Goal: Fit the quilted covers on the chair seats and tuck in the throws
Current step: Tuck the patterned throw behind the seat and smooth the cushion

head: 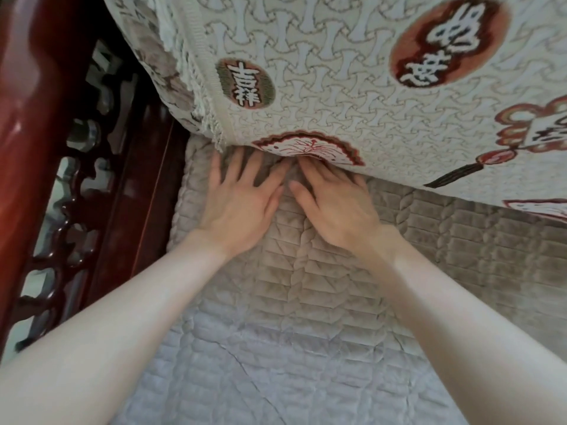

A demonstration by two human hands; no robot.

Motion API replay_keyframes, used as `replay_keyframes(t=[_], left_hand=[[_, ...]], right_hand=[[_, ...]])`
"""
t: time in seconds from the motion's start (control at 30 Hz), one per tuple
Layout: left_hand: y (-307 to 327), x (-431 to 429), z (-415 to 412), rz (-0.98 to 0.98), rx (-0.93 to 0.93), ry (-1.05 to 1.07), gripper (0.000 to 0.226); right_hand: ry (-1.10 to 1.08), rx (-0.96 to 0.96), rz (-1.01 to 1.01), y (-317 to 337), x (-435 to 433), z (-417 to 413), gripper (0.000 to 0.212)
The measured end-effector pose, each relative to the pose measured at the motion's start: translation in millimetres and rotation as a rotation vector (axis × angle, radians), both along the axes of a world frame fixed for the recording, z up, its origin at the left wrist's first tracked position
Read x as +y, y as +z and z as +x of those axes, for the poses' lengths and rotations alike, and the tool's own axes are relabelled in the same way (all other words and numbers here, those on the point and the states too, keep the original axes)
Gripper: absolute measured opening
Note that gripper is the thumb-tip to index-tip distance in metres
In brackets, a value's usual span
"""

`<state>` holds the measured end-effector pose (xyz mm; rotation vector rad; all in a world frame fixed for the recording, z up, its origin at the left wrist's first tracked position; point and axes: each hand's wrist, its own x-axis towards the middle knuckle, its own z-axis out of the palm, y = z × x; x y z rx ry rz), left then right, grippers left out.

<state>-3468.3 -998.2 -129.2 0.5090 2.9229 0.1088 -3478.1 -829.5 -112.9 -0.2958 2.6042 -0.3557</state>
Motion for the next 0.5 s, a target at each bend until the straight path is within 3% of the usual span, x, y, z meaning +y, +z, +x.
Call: replay_keyframes(t=[0.27,0.5], left_hand=[[2,12,-1,-0.066,-0.02,-0.013,0.05],[3,31,-10,-0.091,-0.092,-0.003,0.056]], right_hand=[[-0.158,-0.017,0.02,2,25,13,0.056],[-0.131,-0.016,0.067,2,39,30,0.059]])
